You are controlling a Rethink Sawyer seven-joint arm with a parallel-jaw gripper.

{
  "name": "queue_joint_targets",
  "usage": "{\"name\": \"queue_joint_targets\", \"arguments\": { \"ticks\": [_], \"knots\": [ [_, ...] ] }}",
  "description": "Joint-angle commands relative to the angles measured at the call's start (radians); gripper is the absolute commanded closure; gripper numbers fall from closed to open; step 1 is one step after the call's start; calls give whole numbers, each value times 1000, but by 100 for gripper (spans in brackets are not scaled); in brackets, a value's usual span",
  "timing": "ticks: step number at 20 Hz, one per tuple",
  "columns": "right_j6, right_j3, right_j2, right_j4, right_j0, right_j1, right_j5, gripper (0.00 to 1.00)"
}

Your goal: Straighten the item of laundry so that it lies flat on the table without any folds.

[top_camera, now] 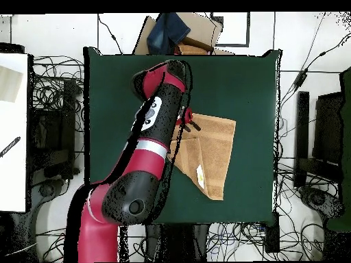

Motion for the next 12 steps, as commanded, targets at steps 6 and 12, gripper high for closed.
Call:
{"name": "queue_joint_targets", "arguments": {
  "ticks": [6,12],
  "knots": [
    [26,23,73,-17,4,17,37,0],
    [38,40,87,-11,8,18,27,0]
  ]
}}
